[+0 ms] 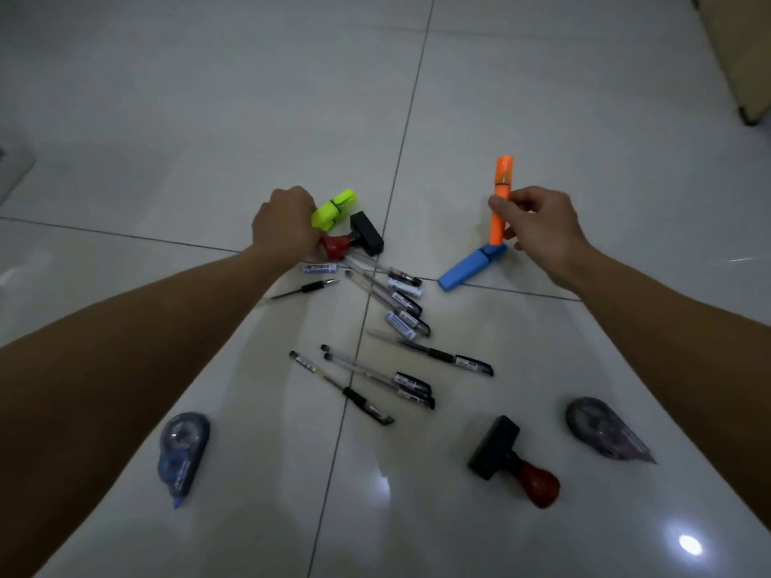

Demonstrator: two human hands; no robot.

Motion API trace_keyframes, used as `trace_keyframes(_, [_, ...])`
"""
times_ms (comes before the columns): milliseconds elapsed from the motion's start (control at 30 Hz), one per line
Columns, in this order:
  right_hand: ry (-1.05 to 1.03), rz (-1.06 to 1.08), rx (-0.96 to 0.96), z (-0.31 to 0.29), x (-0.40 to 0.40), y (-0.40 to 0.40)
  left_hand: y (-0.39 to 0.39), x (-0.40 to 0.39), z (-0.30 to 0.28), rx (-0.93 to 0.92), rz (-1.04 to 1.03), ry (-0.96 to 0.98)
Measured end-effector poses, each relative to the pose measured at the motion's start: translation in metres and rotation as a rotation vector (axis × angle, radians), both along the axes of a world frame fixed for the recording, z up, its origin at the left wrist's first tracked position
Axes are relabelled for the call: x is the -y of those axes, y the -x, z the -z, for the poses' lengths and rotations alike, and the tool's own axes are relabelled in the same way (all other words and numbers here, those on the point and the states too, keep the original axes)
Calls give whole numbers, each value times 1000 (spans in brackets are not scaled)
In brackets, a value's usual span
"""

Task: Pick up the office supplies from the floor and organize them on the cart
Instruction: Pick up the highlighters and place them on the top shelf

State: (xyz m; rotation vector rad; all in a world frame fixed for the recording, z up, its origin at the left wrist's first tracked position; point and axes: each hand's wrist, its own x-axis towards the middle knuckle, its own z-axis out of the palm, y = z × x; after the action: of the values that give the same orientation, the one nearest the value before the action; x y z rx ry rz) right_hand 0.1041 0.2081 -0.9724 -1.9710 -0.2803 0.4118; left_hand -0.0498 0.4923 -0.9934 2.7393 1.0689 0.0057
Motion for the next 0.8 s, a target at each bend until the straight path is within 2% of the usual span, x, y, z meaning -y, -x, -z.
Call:
trace_keyframes(100, [86,-21,52,-2,0,5,6,4,-3,-42,28,-59])
trace_keyframes(200, [249,42,80,-4,-4,7,14,7,-9,-28,-6,-12])
trace_keyframes(300, [290,120,-65,-14,-14,19,27,6,-21,6,-149,68])
trace_keyframes(433, [255,179,-245,-5,-26,50,48,-2,-33,169,-283,165])
trace_keyframes(500, [310,208,-263,5,-32,60,55,-6,-37,314,-346,299])
trace_keyframes(567, [398,201,-224,6,-35,62,59,-7,-41,517,-473,580])
trace_keyframes(667, [584,161,-111,7,-32,57,67,-7,-43,683,-556,911])
trace_keyframes(800, [720,123,-60,17,-34,55,73,-3,-47,850,-572,1098])
